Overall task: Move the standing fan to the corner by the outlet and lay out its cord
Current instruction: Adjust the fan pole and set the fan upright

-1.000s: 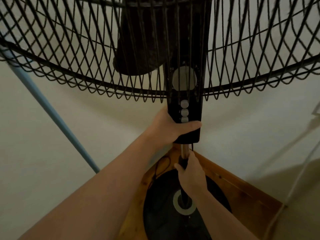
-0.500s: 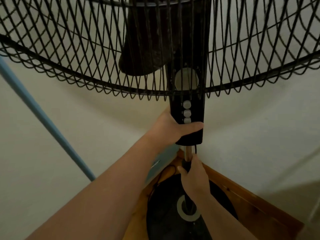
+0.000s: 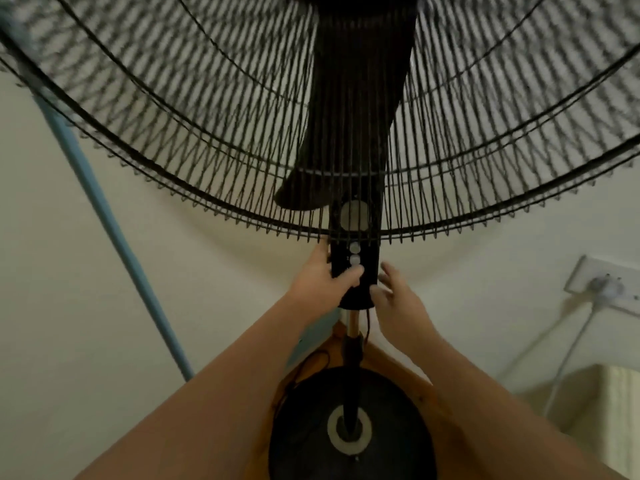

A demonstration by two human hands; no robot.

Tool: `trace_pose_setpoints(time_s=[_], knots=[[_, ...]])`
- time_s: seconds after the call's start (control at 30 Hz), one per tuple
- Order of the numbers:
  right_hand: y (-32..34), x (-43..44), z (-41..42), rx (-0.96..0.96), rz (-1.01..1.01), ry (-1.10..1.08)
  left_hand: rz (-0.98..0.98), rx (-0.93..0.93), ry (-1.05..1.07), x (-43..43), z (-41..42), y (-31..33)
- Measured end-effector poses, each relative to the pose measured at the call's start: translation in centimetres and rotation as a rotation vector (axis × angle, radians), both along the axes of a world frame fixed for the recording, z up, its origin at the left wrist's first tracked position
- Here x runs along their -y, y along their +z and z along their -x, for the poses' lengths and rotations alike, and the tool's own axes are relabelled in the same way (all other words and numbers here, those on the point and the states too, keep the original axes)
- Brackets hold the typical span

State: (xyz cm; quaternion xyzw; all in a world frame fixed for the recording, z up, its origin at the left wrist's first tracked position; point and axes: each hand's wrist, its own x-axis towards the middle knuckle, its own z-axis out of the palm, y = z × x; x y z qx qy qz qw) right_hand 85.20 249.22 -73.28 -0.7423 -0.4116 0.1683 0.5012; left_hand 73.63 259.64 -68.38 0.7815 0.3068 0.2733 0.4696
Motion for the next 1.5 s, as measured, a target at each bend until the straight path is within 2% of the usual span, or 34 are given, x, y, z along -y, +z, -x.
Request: trace_pose_setpoints(time_s=[0.13,0.33,0.5,0.63,0.77,0.9,1.0,1.07,1.17,1.3,1.5], knots=[[5.0,0.8,1.7,0.001,-0.152,0.005,-0.025,0.013,0.003,1.7,1.5,1.1],[7.6,2.5,3.4,0.04,-0.104,0.061,-0.125,0.015,-0.053,3.6,2.6,2.4],[8.3,3.2,3.2,-0.14,-0.076,0.126,-0.001,0.002,-0.149,3.9,3.3,3.4],[8.5,3.5,3.2,-0.192,-0.082,0.133,0.038,-0.017,-0.166,4.2,3.8,4.2],[9.4,5.0,3.4,-0.233,-0.132,0.066,0.149,0.022,-0.086,4.6,5.1,4.9],[10.4,7.7,3.1,-0.365,-0.277,-0.059,0.277,0.132,0.137,3.8,8.0,6.3],[11.7,10.0,2.7,-0.456,-0.482,-0.201,0.426,0.451,0.289,3.3,10.2,8.3],[13.0,11.2,2.8,-0.488,-0.6,-0.262,0.44,0.638,0.34,3.3,11.7,9.9],[15.6,12.4,3.5,-0.483,-0.702,-0.286,0.458,0.786,0.355,3.6,12.8,12.4],[18.4,12.9,4.6,-0.468,-0.72,-0.32,0.478,0.8,0.309,4.7,13.7,14.6],[20.1,13.8,4.8,-0.389,-0.571,-0.298,0.508,0.676,0.296,5.0,14.9,14.9]])
